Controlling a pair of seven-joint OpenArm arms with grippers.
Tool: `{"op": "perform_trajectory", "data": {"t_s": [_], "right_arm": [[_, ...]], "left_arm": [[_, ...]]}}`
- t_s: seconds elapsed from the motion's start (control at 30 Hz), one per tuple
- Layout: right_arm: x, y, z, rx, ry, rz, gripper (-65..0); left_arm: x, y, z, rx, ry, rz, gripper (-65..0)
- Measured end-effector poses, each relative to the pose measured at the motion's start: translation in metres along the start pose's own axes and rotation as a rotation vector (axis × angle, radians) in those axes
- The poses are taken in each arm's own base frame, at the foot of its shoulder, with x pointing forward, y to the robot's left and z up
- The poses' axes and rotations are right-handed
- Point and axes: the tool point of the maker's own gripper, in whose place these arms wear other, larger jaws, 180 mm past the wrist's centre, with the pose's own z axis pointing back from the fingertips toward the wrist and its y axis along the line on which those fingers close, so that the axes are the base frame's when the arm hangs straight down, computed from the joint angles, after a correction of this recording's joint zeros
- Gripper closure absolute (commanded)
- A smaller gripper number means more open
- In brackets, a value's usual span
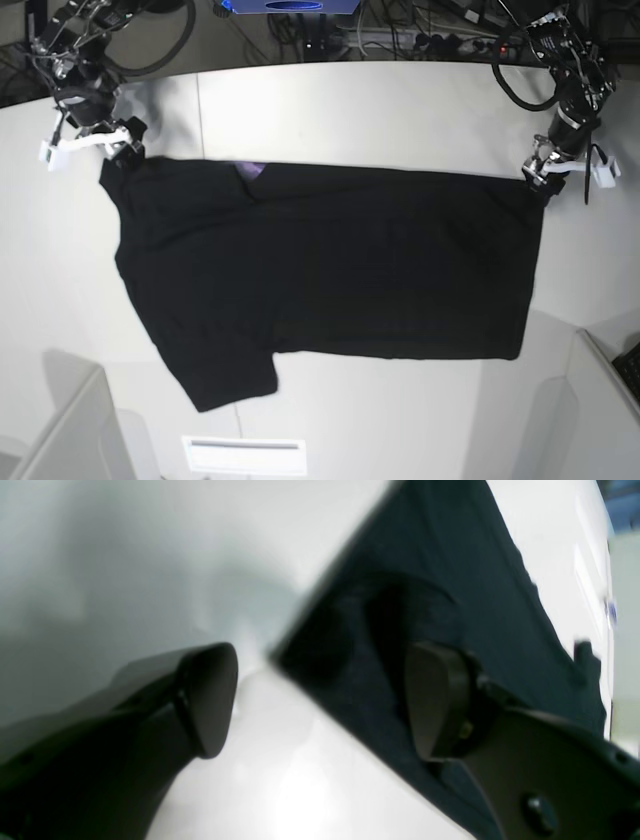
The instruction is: Fold the T-shirt properly
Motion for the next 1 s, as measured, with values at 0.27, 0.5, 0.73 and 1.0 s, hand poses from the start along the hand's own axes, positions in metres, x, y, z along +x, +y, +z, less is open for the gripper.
{"op": "perform_trajectory", "data": {"t_s": [0.27,0.5,0.73,1.0], "right_arm": [[-0.010,-0.008,-0.007,-0.005,0.028,-0.040,-35.3],[-0.013,-0.047,-0.020,-0.077,0.032,-0.183,-35.7],[-0.018,-0.047,-0.037,-0.047,0.045,-0.244,-39.5],[-0.006,-0.046,-0.054,-0.009,0.036,-0.264,-39.0]], "left_arm": [[-0.008,-0.011,-0.008,-0.026,0.023,-0.004,-50.0],[-0.009,-0.005,-0.012,-0.034,0.012,0.030,-44.8],[-0.017,0.000,-0.012,-0.014,0.042,0.038,-20.6],[-0.021,0.003,-0.010,-0.006,0.056,0.035,-8.7]]}}
